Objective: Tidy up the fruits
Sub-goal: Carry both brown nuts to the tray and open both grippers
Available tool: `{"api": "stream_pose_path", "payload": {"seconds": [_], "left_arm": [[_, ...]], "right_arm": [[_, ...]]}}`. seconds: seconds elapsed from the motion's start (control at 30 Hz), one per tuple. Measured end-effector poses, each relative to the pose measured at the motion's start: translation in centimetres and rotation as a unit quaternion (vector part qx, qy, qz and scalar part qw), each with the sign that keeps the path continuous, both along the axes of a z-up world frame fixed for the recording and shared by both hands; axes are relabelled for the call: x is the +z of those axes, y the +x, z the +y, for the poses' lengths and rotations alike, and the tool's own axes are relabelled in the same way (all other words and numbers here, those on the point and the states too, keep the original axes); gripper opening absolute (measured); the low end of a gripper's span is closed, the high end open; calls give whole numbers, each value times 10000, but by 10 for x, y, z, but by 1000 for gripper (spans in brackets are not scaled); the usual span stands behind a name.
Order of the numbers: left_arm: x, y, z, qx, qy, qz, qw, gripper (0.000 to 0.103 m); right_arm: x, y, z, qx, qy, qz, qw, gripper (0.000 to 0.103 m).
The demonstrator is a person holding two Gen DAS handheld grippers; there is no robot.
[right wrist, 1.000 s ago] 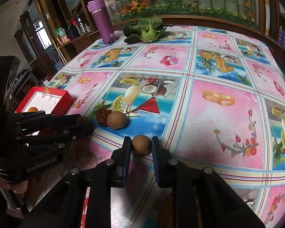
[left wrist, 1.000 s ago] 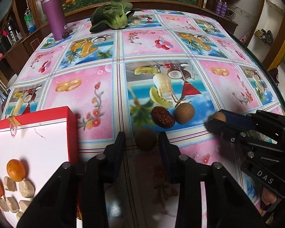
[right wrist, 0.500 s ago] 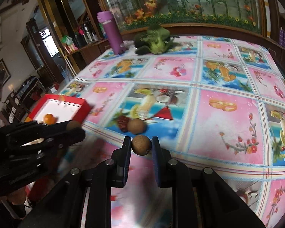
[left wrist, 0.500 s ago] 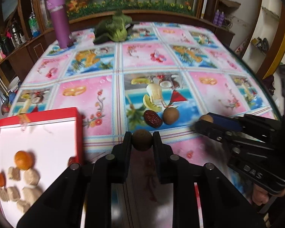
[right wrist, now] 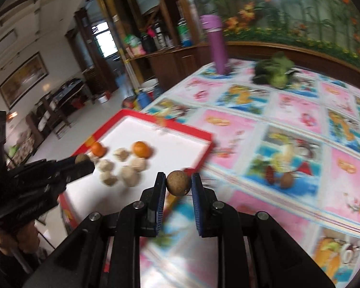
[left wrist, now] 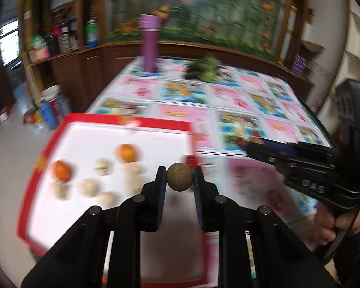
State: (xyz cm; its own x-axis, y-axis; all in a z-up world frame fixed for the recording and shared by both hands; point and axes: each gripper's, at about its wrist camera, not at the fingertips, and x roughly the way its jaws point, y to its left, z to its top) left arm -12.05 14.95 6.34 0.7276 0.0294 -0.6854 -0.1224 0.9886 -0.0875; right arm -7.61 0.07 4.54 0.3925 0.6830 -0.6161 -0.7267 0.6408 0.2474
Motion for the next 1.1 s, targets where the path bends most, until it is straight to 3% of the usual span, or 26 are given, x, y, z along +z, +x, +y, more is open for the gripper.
{"api": "stream_pose_path", "payload": {"seconds": [0.17, 0.33, 0.6, 1.1], "left_arm": [[-6, -24, 59, 717, 19, -18, 9974, 24], [-18, -35, 86, 964, -32, 64, 9953, 24], [-37, -37, 106, 1080, -171, 232, 9937, 24], [-57, -22, 113, 1087, -267, 599, 9919, 24]], "right_arm": [[-7, -15, 41, 335, -194, -40, 9992, 19], [-14, -21, 71, 604, -294, 160, 9976, 19], [-29, -36, 101, 875, -546, 285, 9943, 20], [-39, -47, 105, 904, -816, 338, 9920, 20]]}}
